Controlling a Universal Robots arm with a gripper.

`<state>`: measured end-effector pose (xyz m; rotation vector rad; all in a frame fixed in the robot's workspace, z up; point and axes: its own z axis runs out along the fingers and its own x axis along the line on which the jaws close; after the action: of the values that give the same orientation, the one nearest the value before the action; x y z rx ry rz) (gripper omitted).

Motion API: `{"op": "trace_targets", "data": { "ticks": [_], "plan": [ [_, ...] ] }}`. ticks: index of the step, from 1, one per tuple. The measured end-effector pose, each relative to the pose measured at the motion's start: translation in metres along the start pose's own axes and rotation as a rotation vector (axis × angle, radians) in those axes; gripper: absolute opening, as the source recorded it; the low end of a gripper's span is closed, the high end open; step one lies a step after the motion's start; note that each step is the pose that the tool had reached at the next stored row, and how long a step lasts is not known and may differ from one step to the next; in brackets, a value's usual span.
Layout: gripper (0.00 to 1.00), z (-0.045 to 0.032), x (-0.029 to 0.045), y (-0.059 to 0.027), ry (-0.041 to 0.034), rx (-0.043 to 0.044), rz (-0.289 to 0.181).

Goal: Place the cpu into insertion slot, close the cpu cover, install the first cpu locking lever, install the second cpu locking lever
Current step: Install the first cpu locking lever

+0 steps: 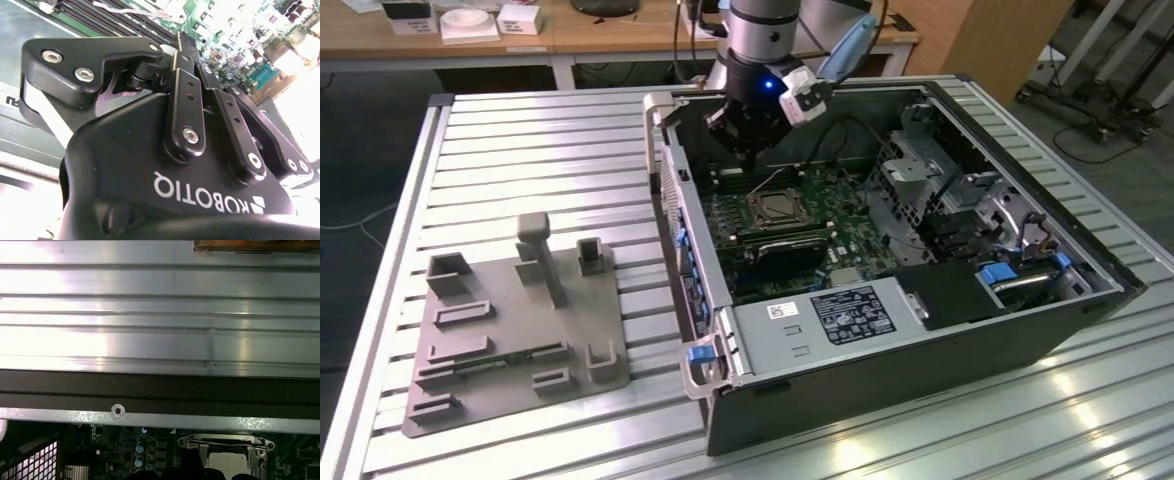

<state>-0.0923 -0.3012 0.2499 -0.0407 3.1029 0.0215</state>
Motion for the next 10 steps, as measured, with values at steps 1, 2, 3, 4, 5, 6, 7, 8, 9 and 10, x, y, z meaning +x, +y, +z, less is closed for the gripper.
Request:
{"op": "trace_targets", "data": {
  "ticks": [1, 2, 3, 4, 5, 6, 7, 8, 9, 10],
  "plan": [
    [0.1, 0.0004, -0.0005, 0.0, 0.0001, 0.0001, -0.002],
    [0.1, 0.0008, -0.0009, 0.0, 0.0002, 0.0, -0.006],
    [0.1, 0.0013, -0.0014, 0.0, 0.0002, -0.0003, -0.009],
    [0.1, 0.0018, -0.002, -0.0001, 0.0002, -0.0003, -0.01],
    [0.1, 0.0022, -0.0026, -0.0001, 0.0002, -0.0004, -0.01],
    [0.1, 0.0028, -0.0033, -0.0001, 0.0001, -0.0003, -0.01],
    [0.1, 0.0035, -0.0041, -0.0002, 0.0001, -0.0004, -0.01],
    [0.1, 0.0043, -0.0049, -0.0002, 0.0001, -0.0004, -0.01],
    [0.1, 0.0052, -0.0055, -0.0002, 0.0001, -0.0004, -0.011],
    [0.1, 0.0059, -0.0059, -0.0003, 0.0002, -0.0005, -0.014]
  ]
}}
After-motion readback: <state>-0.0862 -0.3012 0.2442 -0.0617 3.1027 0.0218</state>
